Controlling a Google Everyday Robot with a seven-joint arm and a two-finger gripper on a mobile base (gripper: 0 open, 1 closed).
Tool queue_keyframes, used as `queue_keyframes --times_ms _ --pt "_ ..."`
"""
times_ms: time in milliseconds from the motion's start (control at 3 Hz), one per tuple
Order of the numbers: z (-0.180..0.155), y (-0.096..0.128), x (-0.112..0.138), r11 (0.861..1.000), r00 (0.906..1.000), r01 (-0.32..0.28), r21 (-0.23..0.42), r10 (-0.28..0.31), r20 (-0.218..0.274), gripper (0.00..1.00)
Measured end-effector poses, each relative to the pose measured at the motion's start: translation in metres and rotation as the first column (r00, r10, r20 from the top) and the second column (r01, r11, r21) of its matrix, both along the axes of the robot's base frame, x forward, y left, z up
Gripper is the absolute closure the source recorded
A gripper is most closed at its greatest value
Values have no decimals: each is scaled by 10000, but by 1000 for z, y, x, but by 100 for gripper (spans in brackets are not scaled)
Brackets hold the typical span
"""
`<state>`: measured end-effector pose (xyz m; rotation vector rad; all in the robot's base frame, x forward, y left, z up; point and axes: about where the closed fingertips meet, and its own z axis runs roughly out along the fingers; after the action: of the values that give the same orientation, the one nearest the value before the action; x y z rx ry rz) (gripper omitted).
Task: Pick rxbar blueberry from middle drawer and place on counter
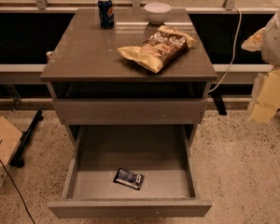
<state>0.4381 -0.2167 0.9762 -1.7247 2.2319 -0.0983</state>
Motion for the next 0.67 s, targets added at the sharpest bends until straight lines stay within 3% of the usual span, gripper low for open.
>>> queue_keyframes --times_ms 333,667 --pt "-3 2 1 9999 10000 -40 128 40 19 0" --pt "-19 15 4 9955 9995 -293 897 284 111 0"
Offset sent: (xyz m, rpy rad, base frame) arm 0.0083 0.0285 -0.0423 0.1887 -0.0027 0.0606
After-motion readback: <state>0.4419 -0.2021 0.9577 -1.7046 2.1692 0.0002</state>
